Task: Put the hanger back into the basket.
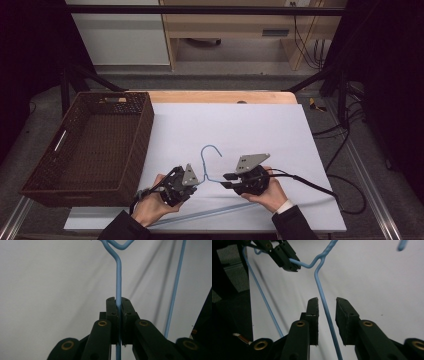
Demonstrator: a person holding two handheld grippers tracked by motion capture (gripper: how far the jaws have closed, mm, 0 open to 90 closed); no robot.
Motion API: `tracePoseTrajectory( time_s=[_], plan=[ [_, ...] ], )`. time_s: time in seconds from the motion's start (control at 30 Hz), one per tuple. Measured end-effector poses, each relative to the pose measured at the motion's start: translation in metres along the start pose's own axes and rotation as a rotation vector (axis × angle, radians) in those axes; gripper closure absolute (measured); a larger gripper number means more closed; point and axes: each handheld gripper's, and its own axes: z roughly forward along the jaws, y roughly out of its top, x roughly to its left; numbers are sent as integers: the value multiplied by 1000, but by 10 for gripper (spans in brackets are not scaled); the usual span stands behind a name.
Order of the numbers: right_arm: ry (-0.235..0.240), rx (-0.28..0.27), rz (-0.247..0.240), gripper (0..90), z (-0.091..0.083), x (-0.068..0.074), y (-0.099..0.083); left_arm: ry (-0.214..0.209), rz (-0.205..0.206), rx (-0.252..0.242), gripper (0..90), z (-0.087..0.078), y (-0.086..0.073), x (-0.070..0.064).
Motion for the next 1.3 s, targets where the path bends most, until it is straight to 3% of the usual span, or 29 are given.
tracePoseTrajectory(
  time_s=[0.1,0.2,0.27,0.3,0.33,0.43,0.47,0.53,0.83,1.03,1.3],
  plan=[
    [-23,-13,11,641,-9,-3,-1,4,-4,-13,871,-4,1,0],
    [-79,-59,57,571,-28,-10,-4,9,-14,-30,871,-10,2,1],
    [-115,-101,96,471,-40,-14,-7,13,-29,-52,871,-15,3,2],
    [-156,-142,134,401,-51,-18,-10,11,-30,-53,871,-17,3,2],
    [-156,-142,134,401,-51,-18,-10,12,-32,-62,871,-19,3,3],
    [-215,-201,193,270,-65,-22,-16,21,-43,-78,871,-24,4,6],
    [-254,-228,219,183,-72,-24,-21,29,-49,-82,871,-26,5,7],
    [-291,-241,235,136,-77,-24,-26,34,-51,-85,871,-27,6,8],
    [-367,-293,275,56,-95,-26,-42,63,-69,-100,871,-37,10,16],
    [-388,-297,289,49,-103,-26,-50,84,-85,-117,872,-49,11,25],
    [-394,-286,304,34,-105,-25,-60,119,-126,-180,871,-69,18,38]
  ],
)
